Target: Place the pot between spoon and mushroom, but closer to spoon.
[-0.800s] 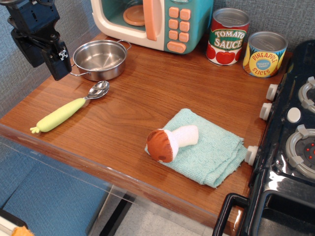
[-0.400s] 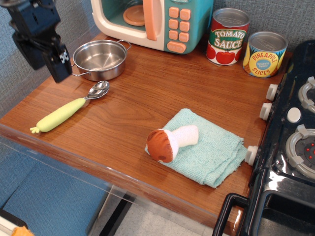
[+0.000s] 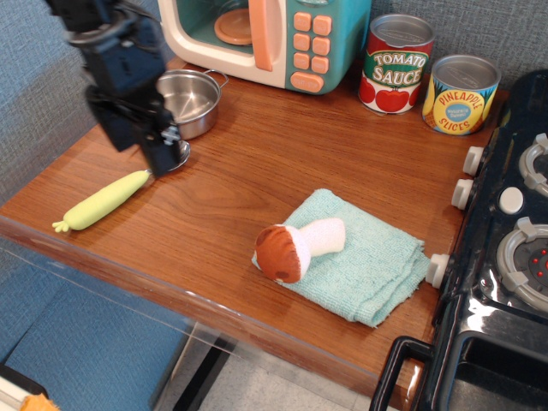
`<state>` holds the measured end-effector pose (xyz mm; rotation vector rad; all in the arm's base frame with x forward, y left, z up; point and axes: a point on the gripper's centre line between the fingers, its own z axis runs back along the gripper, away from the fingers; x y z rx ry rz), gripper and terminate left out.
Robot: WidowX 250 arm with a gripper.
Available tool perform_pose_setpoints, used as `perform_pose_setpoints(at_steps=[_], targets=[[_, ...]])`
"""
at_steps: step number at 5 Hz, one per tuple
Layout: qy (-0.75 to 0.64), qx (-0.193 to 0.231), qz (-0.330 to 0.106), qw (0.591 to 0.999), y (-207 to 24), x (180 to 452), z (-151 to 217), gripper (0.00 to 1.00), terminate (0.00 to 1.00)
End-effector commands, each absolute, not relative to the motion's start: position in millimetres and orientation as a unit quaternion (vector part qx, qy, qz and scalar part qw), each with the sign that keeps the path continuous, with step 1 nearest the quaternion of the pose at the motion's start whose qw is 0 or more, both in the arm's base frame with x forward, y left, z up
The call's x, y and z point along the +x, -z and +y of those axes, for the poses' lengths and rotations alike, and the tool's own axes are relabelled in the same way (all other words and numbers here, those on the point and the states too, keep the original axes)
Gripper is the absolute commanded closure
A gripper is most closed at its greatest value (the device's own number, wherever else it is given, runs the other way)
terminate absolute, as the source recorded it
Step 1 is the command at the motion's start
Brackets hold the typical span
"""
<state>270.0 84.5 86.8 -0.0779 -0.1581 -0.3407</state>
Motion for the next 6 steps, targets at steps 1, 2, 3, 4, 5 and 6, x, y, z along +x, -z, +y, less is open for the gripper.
perform_pose_setpoints(at_steps=[1,2,3,4,5,6], targets=[[0.131,-0.009,-0.103,0.986,-88.8,336.4,111.7,0.0,0.0],[0.11,0.005,-0.085,0.99,-70.3,362.3,132.9,0.0,0.0],[0.112,0.004,-0.059,0.992,-44.3,377.0,135.3,0.0,0.0],[0.134,0.006,-0.035,0.99,-27.5,380.4,122.0,0.0,0.0],[0.152,0.004,-0.038,0.988,-26.5,381.3,114.0,1.0,0.0],[0.155,0.007,-0.047,0.987,-33.2,385.1,114.5,1.0,0.0]])
